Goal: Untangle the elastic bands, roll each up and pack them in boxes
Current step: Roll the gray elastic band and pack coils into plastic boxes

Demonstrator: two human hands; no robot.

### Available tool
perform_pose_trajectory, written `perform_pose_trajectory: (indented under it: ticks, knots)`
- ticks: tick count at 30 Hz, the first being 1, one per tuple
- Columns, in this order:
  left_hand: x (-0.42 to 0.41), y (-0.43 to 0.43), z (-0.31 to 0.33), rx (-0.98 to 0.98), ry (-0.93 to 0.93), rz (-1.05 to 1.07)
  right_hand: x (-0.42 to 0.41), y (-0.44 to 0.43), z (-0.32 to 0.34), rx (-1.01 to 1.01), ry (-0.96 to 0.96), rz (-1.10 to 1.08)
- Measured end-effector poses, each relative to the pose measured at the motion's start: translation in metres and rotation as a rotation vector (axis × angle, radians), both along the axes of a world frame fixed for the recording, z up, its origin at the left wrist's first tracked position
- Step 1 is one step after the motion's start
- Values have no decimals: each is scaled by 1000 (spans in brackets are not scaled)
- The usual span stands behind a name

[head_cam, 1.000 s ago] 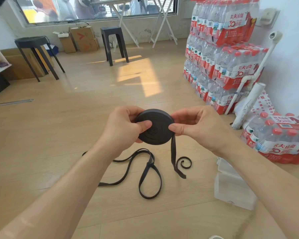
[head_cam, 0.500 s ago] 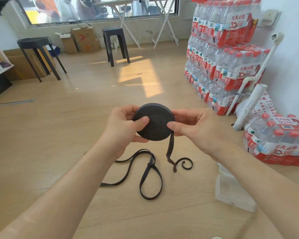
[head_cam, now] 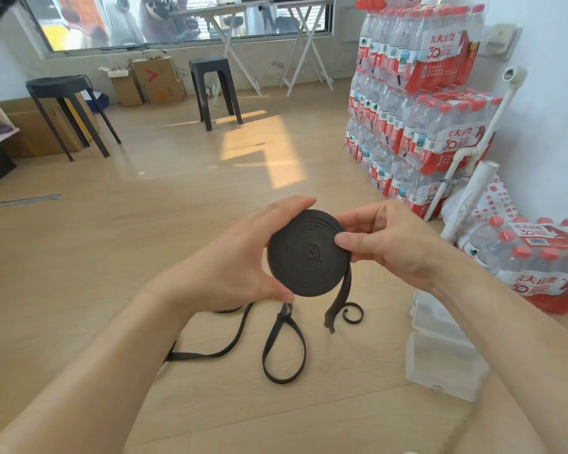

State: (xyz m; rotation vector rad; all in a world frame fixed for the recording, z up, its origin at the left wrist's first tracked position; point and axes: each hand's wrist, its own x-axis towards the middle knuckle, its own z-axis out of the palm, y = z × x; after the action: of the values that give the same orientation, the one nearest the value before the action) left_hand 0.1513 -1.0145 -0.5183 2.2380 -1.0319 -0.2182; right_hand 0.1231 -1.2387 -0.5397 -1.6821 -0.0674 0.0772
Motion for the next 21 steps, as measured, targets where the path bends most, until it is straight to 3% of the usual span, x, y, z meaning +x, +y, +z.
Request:
perform_pose_trajectory:
  ticks: [5, 9, 14, 21]
  knots:
    - [-10, -9, -5, 231, -407, -75, -1, -5, 0, 120, 24, 132]
    - [-11, -14, -13, 245, -624, -44, -1, -2, -1, 112, 21, 63]
    - [-7, -13, -14, 156, -687, 102, -5, -2, 1, -100, 13, -10]
    - [-5, -13, -17, 123, -717, 225, -7, 11, 1, -154, -18, -62]
